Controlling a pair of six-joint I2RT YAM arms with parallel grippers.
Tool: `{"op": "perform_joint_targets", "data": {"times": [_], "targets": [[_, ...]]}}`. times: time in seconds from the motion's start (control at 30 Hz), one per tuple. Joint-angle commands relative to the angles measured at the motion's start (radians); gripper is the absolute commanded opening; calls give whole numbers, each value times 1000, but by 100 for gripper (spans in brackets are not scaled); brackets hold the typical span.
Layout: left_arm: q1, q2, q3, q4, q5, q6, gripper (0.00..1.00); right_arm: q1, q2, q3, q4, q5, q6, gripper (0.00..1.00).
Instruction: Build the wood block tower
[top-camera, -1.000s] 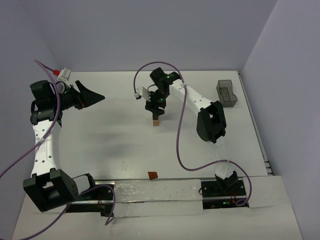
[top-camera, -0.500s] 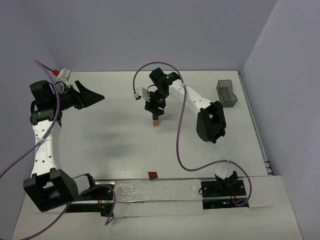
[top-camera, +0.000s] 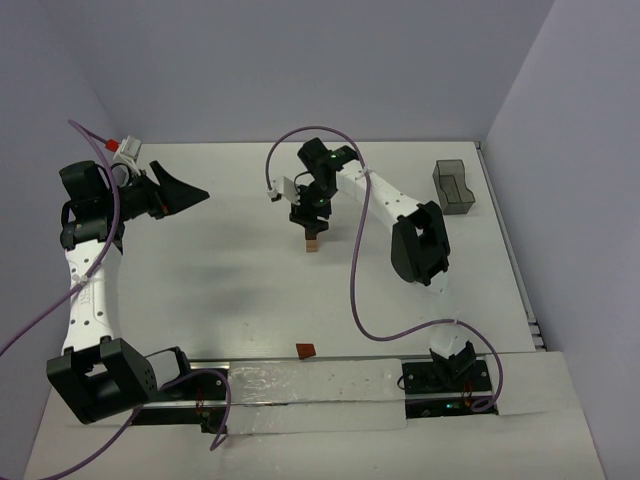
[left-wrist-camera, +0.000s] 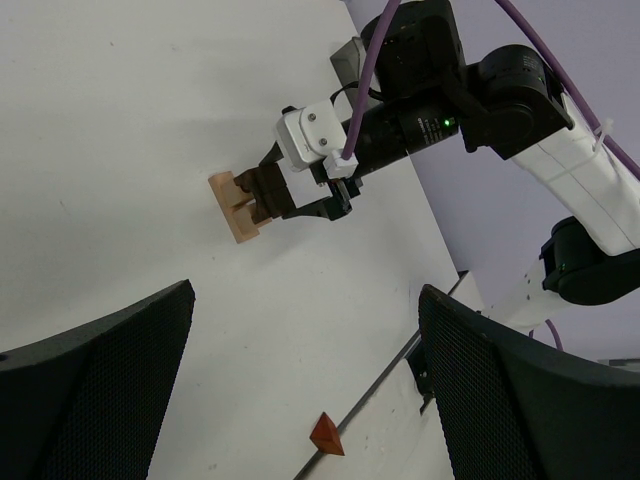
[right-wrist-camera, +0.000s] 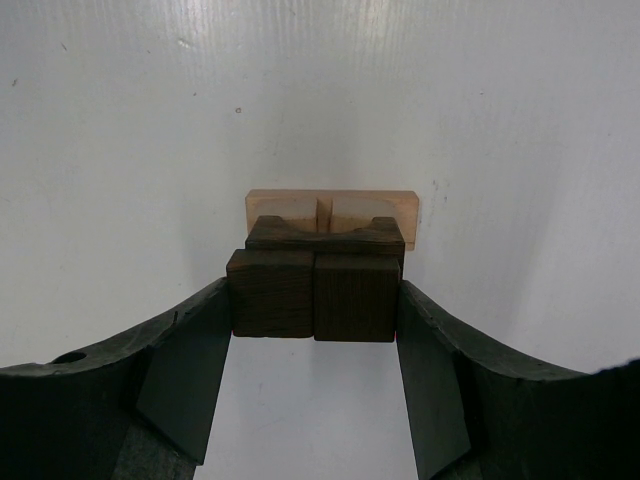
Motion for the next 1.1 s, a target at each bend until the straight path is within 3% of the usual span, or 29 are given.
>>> {"op": "perform_joint_targets", "data": {"times": [0.0, 1.07], "targets": [[9, -6, 5, 45, 35, 2, 99, 11, 11, 16, 6, 2, -5, 66], [11, 7, -2, 76, 51, -28, 99, 12, 3, 57, -17, -9, -16, 69]]}}
